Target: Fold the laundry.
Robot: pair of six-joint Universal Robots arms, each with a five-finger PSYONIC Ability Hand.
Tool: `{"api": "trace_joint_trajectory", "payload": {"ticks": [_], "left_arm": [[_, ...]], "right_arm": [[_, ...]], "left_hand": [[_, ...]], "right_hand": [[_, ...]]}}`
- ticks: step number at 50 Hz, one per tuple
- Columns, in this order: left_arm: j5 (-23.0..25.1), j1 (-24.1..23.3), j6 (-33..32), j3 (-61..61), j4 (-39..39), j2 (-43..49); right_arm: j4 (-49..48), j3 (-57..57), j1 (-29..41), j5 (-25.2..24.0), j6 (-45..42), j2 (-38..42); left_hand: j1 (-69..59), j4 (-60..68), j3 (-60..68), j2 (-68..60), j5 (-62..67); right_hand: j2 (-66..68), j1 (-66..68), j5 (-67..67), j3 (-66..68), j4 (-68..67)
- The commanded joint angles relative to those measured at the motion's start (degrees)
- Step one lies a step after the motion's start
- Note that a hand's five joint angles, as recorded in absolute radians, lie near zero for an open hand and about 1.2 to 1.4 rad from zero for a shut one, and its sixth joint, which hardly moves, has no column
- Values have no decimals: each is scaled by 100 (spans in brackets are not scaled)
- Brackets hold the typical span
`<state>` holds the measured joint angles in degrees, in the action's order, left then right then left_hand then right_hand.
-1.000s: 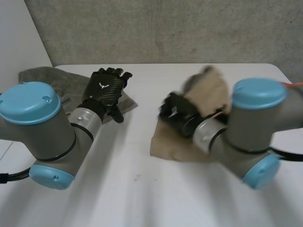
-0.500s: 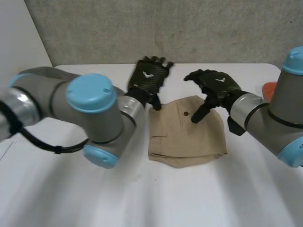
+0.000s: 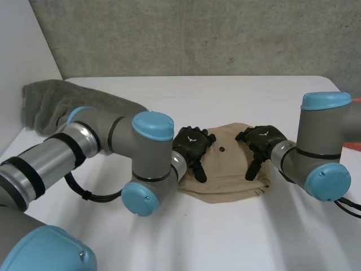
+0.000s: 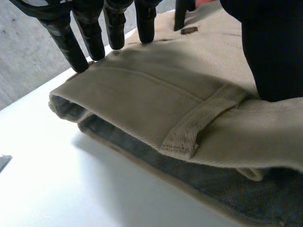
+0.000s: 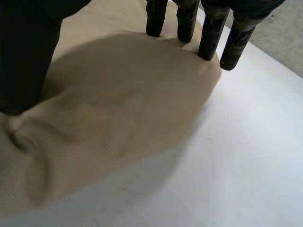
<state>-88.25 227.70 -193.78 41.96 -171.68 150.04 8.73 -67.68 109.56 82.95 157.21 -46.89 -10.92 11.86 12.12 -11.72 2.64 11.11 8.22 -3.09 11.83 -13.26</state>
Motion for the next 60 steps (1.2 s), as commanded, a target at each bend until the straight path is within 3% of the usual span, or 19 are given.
{"api": "trace_joint_trajectory", "payload": {"ticks": [1, 13, 20, 24, 28, 42, 50, 60], "left_arm": [[159, 125, -11, 41, 64, -581], [660, 319, 68, 620, 337, -2127], [1292, 354, 358, 998, 573, -2839], [1836, 529, 586, 1069, 1108, -3138], [2083, 583, 666, 1078, 1286, -3192], [2066, 609, 719, 1297, 1277, -3200], [2084, 618, 719, 1368, 1260, -3200], [2066, 609, 719, 1421, 1189, -3200]], "right_arm": [[-292, -333, 4, 168, -269, -600], [-1558, -1878, 12, 169, -358, -2296], [-1777, -2942, 109, 142, -270, -2729], [-2173, -3506, 381, 125, -270, -2711], [-2840, -3902, 645, 142, -279, -2606], [-3729, -3701, 707, 169, -454, -1297], [-4168, -3490, 698, 151, -814, -1033], [-4143, -2971, 707, 133, -806, -760]], "left_hand": [[-249, 155, 129, -169, 77], [-14, -80, -107, 66, -159], [-14, -80, -107, 66, -159], [-14, -80, -107, 66, -159], [-14, -80, -107, 66, -159], [-14, -80, -107, 66, -159], [-14, -80, -107, 66, -159], [-14, -80, -107, 66, -159]], "right_hand": [[-111, 178, 309, -183, 326], [-111, 178, 309, -183, 326], [-111, 178, 309, -183, 326], [-111, 178, 309, -183, 326], [-111, 178, 309, -183, 326], [-57, 232, 254, -129, 272], [1576, 1865, -1379, 1505, -1362], [2000, 2289, -1802, 1928, -1785]]}}
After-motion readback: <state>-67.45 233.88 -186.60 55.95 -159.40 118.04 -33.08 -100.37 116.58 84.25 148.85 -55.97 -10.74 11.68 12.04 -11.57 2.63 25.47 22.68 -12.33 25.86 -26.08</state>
